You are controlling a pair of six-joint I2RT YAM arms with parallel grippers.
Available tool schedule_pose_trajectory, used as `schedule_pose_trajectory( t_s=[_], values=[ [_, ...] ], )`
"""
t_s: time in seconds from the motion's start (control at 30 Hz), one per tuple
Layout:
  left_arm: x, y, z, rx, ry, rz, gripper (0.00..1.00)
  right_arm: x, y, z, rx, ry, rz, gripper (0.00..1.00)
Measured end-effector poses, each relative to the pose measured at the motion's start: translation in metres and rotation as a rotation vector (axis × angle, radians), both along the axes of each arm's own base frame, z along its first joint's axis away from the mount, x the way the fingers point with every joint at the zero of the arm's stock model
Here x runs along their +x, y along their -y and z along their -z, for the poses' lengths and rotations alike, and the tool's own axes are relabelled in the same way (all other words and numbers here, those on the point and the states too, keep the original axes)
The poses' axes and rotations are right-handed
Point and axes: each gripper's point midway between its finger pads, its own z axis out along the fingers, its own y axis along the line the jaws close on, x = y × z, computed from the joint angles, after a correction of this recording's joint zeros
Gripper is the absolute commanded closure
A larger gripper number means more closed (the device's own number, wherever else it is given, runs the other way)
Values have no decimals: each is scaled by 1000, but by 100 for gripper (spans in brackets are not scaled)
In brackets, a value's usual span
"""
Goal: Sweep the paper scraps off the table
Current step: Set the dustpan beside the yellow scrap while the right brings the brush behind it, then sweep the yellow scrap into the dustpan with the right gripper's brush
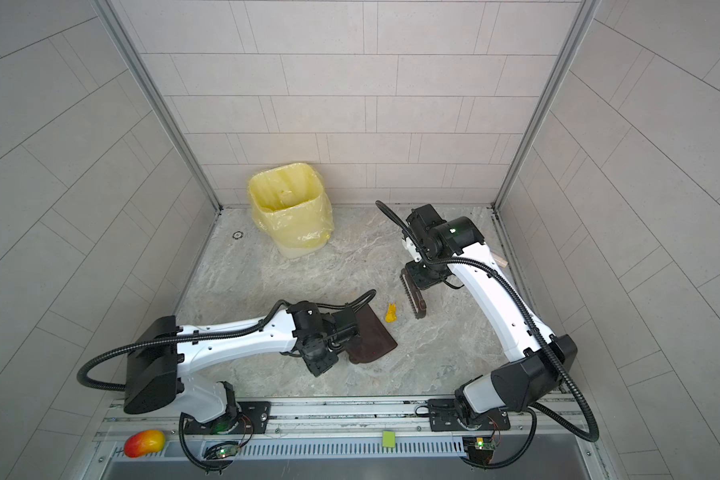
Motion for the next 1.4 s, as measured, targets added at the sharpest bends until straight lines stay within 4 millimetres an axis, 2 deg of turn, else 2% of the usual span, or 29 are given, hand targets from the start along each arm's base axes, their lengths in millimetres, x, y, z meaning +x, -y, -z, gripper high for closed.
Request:
schedule_pose_trajectory(
  t_s=[0.3, 0.57, 0.8, 1.1, 1.4],
  values=[
    [4, 3, 13, 31, -1, 13, 100, 4, -9, 10, -22, -28, -37, 100],
    [10, 9, 17, 30, 20, 36, 100, 2, -19, 22, -61, -77, -85, 100],
    [12, 13, 20, 25, 26, 44, 100, 2, -28, 25, -94, -116, -133, 100],
    [14, 13, 20, 26, 31, 47, 100, -20, -55, 30, -105, -165, -239, 100],
    [14, 13, 20, 26, 33, 47, 100, -40, -81, 25, -48, -184, -280, 100]
  ],
)
